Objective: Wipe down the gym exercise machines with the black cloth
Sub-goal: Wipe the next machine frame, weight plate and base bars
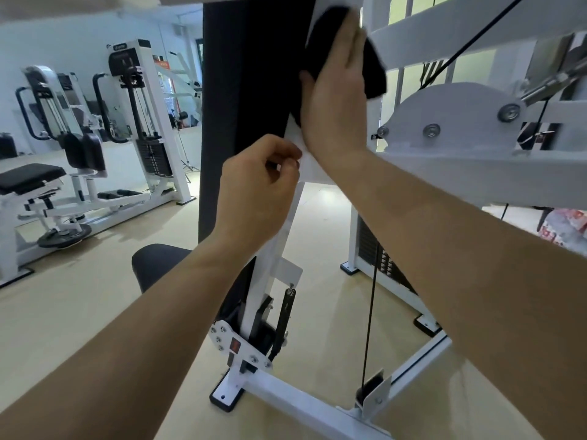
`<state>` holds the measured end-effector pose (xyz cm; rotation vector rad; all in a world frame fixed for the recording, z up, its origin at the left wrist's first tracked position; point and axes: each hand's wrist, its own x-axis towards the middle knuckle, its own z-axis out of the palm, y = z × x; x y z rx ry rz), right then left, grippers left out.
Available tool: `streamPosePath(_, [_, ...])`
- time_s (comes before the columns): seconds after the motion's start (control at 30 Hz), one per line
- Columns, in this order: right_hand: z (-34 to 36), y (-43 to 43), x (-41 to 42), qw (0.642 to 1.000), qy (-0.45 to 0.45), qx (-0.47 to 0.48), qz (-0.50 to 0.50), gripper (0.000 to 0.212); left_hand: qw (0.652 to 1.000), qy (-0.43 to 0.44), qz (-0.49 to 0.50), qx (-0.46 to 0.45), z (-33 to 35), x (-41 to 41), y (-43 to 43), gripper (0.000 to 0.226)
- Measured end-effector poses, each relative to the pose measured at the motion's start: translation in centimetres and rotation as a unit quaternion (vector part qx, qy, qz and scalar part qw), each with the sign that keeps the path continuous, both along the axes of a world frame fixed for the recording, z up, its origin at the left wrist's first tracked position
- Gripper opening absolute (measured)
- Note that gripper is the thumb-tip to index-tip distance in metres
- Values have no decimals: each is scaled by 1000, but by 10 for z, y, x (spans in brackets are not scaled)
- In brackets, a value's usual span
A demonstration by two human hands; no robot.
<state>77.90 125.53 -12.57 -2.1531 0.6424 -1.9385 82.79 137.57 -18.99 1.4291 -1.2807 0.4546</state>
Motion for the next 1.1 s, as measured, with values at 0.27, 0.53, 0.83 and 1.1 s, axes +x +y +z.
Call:
streamPosePath(0.27, [-61, -19, -5, 943, 213, -206, -151, 69, 1000, -3, 6, -1, -8, 11, 5, 16])
streamPosePath(0.53, [-19, -19, -34, 958, 206, -153, -128, 78, 1000, 25, 2, 18, -18, 15, 7, 16])
streamPosePath(0.83, [-64, 5, -58, 933, 300, -194, 34, 51, 992, 118, -17, 41, -46, -2, 13, 44])
streamPosePath(1.1, [-96, 27, -97, 943, 298, 20, 149, 30, 963, 248, -89, 61, -58, -19, 20, 22])
